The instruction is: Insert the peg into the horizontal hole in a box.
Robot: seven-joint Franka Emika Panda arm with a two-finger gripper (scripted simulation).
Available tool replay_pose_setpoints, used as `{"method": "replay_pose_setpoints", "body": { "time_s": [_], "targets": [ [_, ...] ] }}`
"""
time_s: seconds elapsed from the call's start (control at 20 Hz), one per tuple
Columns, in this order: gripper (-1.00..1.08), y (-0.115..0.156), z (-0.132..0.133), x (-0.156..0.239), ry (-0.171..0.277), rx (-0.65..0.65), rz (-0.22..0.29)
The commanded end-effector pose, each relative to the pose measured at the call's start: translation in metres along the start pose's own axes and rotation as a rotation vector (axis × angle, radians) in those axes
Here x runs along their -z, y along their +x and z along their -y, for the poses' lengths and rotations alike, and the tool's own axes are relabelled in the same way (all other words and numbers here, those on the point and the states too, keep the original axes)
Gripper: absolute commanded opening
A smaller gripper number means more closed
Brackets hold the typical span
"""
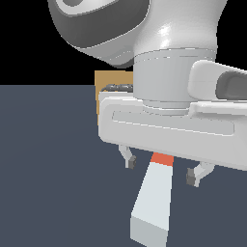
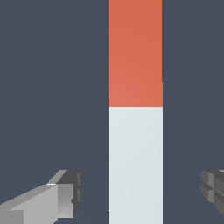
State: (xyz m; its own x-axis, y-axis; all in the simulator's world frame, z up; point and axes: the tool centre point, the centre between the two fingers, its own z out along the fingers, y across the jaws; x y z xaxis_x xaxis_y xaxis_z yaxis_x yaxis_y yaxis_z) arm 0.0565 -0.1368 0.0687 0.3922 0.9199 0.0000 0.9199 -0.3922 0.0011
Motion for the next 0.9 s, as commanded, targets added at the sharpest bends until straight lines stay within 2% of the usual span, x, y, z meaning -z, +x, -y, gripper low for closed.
{"method": "replay_pose_setpoints", "body": {
  "time_s": [0.0,0.35,0.65,0.7,0.85],
  "targets": [
    [1.00,0.000,0.001,-0.007,0.001,0.000,0.000],
    [1.00,0.000,0.002,-0.042,0.001,0.001,0.000],
    [1.00,0.000,0.001,-0.047,0.001,0.001,0.000],
    [-1.00,0.000,0.001,-0.047,0.001,0.001,0.000],
    [-1.00,0.000,0.001,-0.047,0.001,0.001,0.000]
  ]
}}
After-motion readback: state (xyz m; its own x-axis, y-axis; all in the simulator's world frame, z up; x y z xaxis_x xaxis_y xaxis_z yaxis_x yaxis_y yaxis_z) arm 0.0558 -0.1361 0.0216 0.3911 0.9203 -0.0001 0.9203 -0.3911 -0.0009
